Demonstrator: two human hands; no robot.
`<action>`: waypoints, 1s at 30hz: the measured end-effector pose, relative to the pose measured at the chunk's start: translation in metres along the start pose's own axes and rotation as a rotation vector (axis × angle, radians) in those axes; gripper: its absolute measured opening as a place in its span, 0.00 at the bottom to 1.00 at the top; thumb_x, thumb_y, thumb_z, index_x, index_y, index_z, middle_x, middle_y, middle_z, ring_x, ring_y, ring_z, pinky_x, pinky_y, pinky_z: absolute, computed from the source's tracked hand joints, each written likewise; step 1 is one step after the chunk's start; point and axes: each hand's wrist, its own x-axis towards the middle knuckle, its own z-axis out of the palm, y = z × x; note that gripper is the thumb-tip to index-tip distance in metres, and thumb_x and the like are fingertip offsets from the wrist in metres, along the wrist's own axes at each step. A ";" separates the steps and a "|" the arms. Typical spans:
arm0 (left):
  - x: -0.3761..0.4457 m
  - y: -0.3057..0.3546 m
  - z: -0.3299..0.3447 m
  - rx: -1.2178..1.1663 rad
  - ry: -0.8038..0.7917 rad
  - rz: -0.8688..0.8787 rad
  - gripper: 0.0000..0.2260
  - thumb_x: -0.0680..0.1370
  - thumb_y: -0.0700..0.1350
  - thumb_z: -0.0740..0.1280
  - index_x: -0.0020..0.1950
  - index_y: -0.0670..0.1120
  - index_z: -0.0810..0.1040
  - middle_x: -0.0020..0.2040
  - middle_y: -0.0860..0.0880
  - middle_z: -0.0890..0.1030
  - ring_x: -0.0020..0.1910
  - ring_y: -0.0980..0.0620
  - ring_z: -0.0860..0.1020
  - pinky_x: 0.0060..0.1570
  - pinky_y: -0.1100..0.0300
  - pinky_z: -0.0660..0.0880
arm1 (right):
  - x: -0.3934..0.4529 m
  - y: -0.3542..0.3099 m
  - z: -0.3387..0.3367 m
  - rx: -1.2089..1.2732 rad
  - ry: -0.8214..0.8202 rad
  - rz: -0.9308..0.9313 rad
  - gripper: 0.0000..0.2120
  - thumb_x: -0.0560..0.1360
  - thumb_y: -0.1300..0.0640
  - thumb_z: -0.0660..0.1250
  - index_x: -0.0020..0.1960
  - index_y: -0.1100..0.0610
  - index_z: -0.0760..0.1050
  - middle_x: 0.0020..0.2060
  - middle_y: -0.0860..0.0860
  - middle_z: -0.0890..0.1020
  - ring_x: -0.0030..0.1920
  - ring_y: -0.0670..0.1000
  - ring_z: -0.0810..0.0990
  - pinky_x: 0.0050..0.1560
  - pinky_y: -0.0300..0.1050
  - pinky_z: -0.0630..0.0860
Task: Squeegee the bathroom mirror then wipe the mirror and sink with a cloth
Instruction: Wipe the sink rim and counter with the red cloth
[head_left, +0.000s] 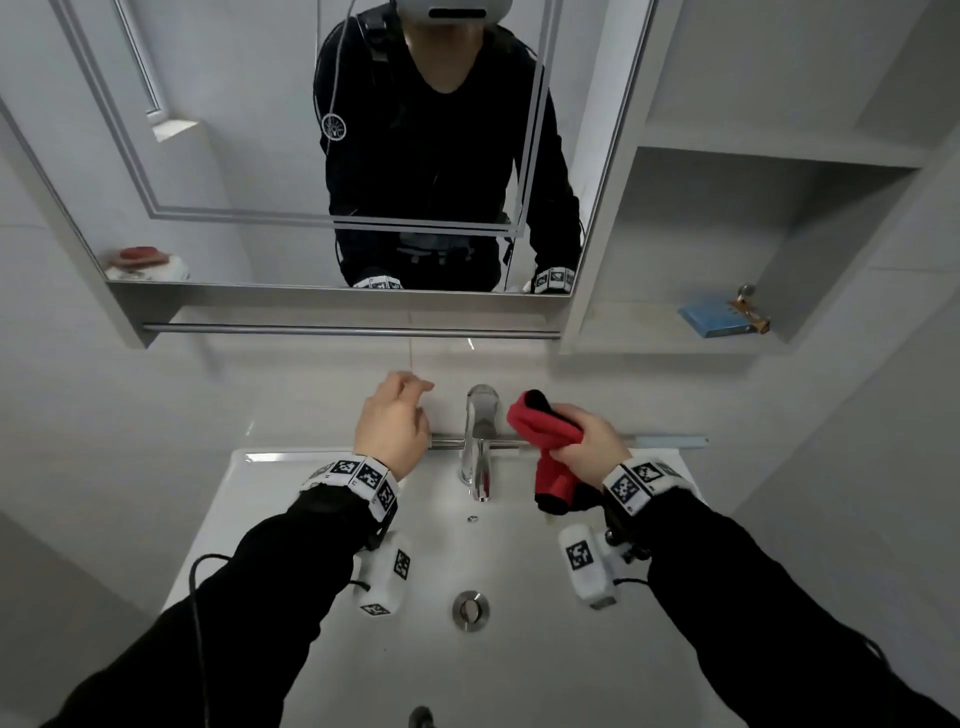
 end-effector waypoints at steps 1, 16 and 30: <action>0.002 -0.001 0.004 -0.086 -0.043 -0.047 0.14 0.76 0.36 0.62 0.61 0.41 0.77 0.60 0.42 0.74 0.56 0.42 0.76 0.58 0.52 0.72 | 0.003 -0.003 0.003 -0.099 0.012 -0.061 0.29 0.66 0.74 0.62 0.63 0.53 0.76 0.50 0.48 0.81 0.51 0.48 0.78 0.50 0.29 0.70; 0.032 -0.020 0.051 -0.199 -0.726 -0.315 0.34 0.77 0.46 0.66 0.77 0.45 0.50 0.76 0.44 0.60 0.74 0.47 0.62 0.70 0.60 0.58 | 0.024 -0.022 0.020 -0.826 -0.281 -0.336 0.39 0.70 0.71 0.60 0.73 0.41 0.60 0.73 0.38 0.60 0.67 0.54 0.63 0.64 0.53 0.67; 0.000 -0.041 0.109 -0.708 -0.732 -0.590 0.37 0.69 0.51 0.75 0.74 0.57 0.60 0.62 0.50 0.77 0.65 0.52 0.73 0.69 0.58 0.64 | 0.069 -0.029 0.035 -0.903 -0.327 -0.228 0.37 0.72 0.65 0.61 0.73 0.37 0.56 0.74 0.36 0.57 0.66 0.56 0.61 0.63 0.54 0.68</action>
